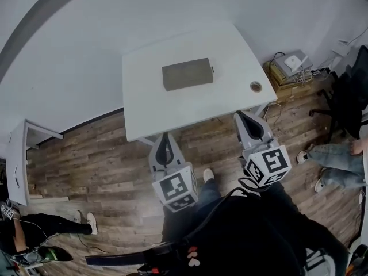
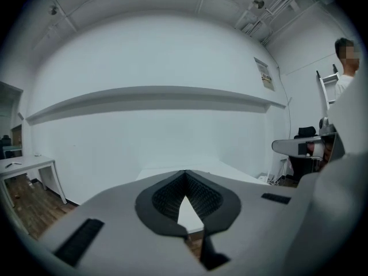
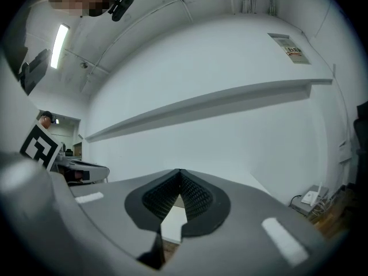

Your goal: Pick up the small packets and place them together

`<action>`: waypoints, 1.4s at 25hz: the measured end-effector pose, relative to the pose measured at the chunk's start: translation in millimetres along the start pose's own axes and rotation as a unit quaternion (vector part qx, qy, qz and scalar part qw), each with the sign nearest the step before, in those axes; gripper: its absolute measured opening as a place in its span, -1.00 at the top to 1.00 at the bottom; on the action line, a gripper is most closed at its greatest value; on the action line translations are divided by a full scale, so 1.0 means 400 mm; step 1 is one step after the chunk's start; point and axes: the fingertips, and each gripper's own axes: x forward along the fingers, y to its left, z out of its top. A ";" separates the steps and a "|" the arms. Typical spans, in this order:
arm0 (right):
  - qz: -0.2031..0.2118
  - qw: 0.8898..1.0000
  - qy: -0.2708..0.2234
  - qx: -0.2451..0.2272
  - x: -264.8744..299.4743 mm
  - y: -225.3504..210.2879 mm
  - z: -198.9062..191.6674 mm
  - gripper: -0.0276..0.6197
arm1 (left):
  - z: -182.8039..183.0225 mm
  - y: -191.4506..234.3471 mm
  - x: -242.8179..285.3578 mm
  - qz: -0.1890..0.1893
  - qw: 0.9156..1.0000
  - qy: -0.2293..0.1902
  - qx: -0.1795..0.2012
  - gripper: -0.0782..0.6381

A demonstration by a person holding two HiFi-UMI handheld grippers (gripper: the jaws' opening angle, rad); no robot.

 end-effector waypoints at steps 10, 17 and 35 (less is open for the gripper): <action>-0.012 1.000 0.004 0.002 0.214 -0.048 0.005 0.92 | 0.032 0.078 0.220 -0.023 1.000 -0.005 -0.009 0.78; -0.026 0.999 0.029 0.004 0.280 -0.133 -0.026 0.92 | 0.002 0.053 0.332 -0.033 0.999 0.021 -0.012 0.79; 0.052 0.995 0.085 -0.008 0.661 -0.436 -0.039 0.92 | 0.103 0.004 0.740 0.032 0.999 0.033 -0.010 0.78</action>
